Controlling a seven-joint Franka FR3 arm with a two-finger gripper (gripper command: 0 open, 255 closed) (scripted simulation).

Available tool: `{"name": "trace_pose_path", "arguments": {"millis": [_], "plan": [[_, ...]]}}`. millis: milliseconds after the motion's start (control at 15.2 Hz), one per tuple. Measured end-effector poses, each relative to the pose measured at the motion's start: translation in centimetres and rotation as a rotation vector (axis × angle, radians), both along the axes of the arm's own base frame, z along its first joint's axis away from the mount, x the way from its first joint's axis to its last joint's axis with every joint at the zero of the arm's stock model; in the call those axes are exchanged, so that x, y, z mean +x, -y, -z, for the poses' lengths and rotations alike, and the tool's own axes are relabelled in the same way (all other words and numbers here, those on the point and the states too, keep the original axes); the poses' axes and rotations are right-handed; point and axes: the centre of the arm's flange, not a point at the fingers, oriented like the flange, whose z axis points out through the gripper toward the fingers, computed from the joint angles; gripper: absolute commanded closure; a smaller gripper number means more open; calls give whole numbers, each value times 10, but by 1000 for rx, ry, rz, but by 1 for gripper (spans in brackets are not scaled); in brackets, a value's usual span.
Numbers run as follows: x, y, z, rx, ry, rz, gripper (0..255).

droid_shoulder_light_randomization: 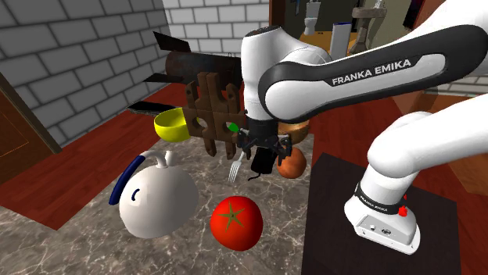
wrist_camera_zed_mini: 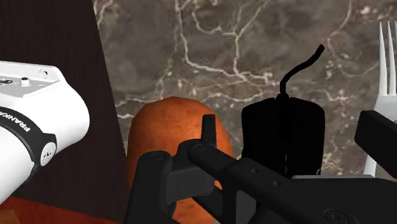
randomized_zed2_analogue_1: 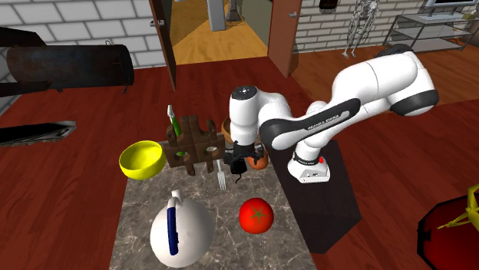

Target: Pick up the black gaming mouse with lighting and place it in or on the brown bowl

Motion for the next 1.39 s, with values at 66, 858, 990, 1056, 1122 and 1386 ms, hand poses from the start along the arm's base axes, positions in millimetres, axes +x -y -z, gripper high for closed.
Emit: {"name": "trace_pose_path", "arguments": {"millis": [66, 858, 990, 1056, 1122, 1386], "plan": [[7, -9, 6, -3, 4, 50, 0], [13, -14, 53, -4, 9, 106, 0], [13, -14, 53, -4, 10, 106, 0], [13, -14, 53, -4, 10, 106, 255], [13, -14, 53, -4, 10, 106, 255], [13, -14, 53, -4, 9, 106, 255]]}}
